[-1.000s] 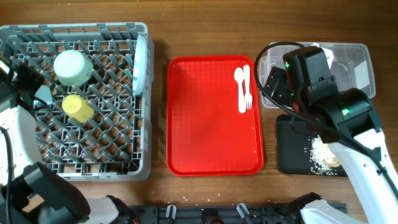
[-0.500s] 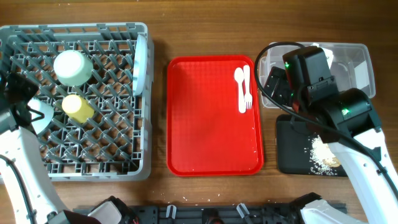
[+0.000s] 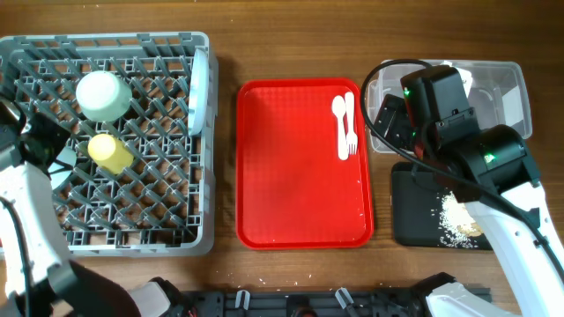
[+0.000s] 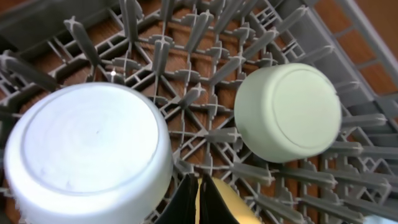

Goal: Sort waste into correct bins and load items into the dishwasher rack
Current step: 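Lower the blue bowl into the rack's front-left area with the left gripper, then release the blue bowl in the rack and raise the left gripper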

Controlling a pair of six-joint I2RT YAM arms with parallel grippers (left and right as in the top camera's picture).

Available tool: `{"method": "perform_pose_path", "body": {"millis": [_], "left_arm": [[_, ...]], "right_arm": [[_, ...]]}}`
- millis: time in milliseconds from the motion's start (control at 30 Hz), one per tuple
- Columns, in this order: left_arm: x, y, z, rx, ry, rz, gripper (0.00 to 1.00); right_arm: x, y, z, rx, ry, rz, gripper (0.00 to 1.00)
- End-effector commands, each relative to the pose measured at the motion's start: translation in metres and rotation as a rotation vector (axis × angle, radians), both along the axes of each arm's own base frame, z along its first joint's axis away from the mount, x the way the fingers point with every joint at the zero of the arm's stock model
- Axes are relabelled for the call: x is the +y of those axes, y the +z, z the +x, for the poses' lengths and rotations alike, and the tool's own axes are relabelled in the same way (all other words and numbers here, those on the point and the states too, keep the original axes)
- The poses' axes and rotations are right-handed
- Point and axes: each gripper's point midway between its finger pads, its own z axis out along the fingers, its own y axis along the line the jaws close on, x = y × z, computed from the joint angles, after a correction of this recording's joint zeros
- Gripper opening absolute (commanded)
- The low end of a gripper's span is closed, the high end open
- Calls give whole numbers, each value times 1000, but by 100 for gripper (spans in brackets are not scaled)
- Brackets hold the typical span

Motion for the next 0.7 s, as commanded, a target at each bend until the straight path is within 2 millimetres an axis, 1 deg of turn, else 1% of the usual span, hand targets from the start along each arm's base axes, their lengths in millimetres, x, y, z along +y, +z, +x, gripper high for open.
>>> {"method": "perform_pose_path", "body": {"millis": [0,67,200,300,433,567,633,667], "left_arm": [[18,-4,5,8,51,60,4],[31,3,6,-5,86,119,4],[45,-12,-7,89,150,165,4],[48,-26,-9,124,157,150,4],[53,-35,-15,154,170,138,4],[62,-41,-35,188,212,108,4],[59,-43,-34,176,199,80,4],[51,-46,-31,165,171,40,4]], "right_arm": [[-4,2,3,-8,-5,-24,100],[-4,2,3,-8,-6,-24,100],[-4,2,3,-8,-5,-24,100],[-4,2,3,-8,-5,-24,100],[-4,2,3,-8,-6,-24,100],[-4,2,3,-8,-5,-24,100],[-4,2,3,-8,-6,-24,100],[-4,2,3,-8,-5,-24,100]]}}
